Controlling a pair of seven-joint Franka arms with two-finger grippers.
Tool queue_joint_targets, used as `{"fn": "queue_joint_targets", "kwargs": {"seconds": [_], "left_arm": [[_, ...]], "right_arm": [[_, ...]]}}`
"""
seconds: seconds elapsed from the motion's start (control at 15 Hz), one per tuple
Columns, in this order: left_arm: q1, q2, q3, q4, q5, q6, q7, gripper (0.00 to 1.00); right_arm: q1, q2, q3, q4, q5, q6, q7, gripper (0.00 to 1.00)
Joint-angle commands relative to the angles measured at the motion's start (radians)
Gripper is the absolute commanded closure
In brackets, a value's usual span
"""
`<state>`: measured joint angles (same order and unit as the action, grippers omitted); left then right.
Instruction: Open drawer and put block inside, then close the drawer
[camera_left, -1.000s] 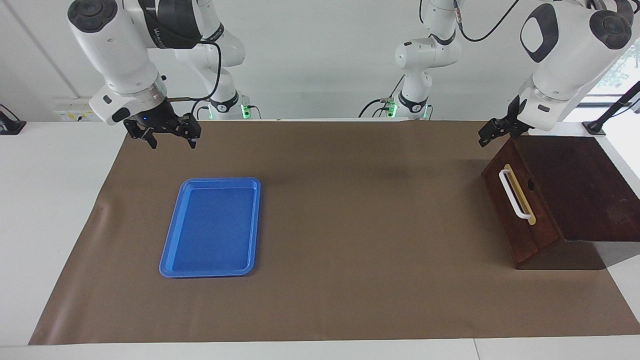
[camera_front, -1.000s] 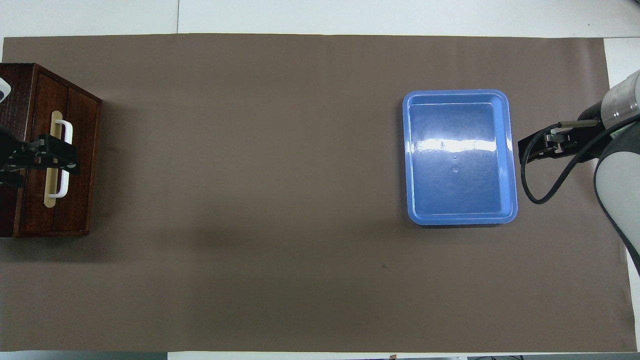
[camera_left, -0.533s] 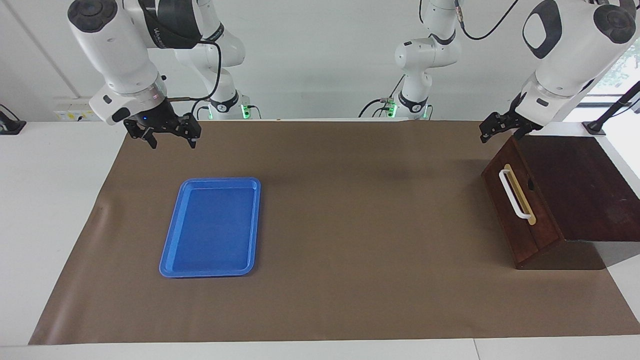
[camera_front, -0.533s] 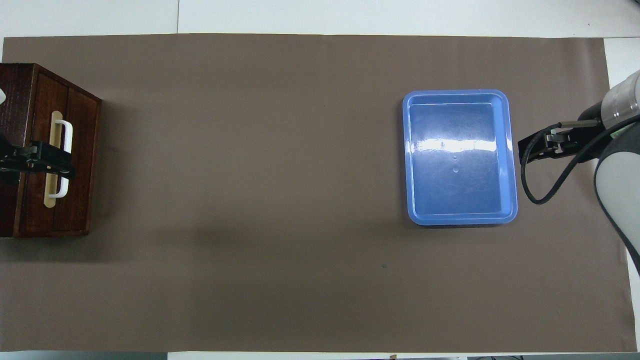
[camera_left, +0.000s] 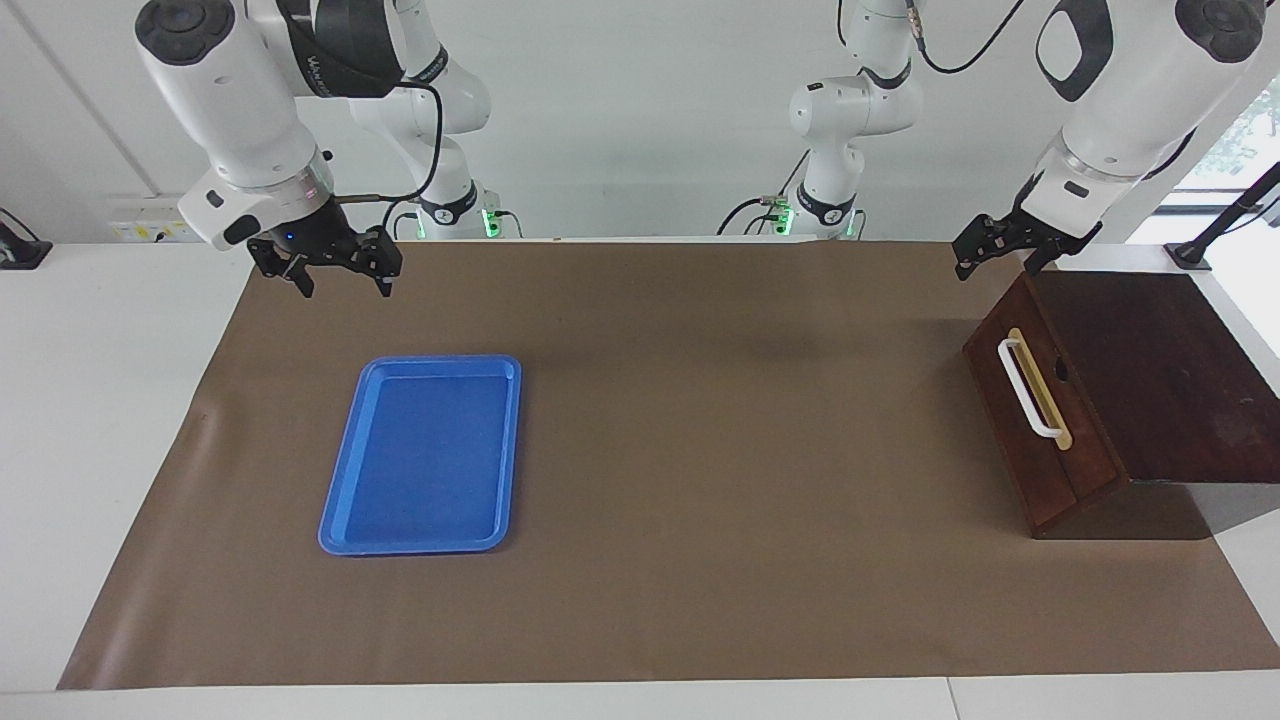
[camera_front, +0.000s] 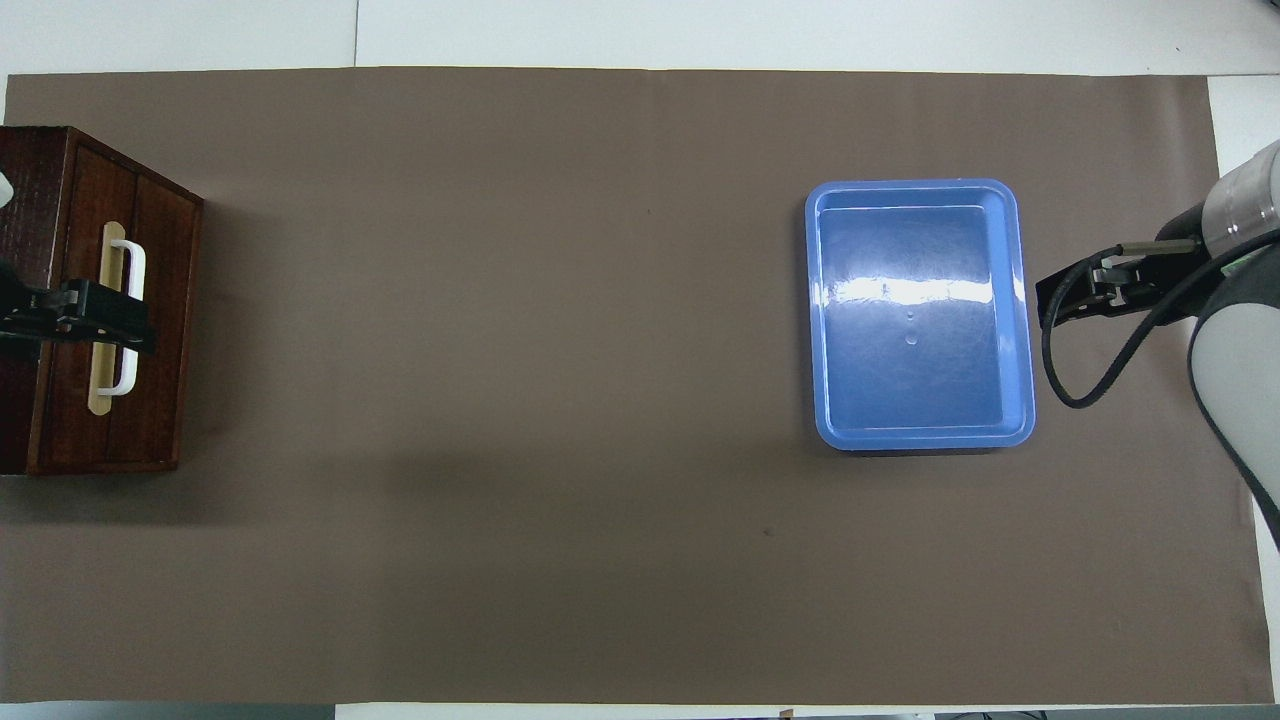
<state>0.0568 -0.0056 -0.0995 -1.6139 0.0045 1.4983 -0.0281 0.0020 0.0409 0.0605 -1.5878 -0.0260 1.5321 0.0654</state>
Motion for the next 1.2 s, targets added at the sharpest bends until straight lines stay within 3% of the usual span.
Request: {"fn": "queue_joint_targets", "kwargs": {"seconds": [0.0, 0.33, 1.13], "left_arm": [[-0.008, -0.008, 0.018, -0.004, -0.023, 0.032, 0.016, 0.00], [-0.008, -0.008, 0.021, -0.014, -0.021, 0.112, 0.019, 0.00], [-0.009, -0.010, 0.020, -0.020, -0.023, 0.111, 0.022, 0.00]], "right_arm": [[-0.016, -0.015, 0.009, -0.009, -0.002, -0.009, -0.015, 0.00], [-0.016, -0.015, 0.009, -0.009, -0.002, -0.009, -0.015, 0.00], [-0.016, -0.015, 0.009, -0.009, -0.002, -0.009, -0.015, 0.00]]}}
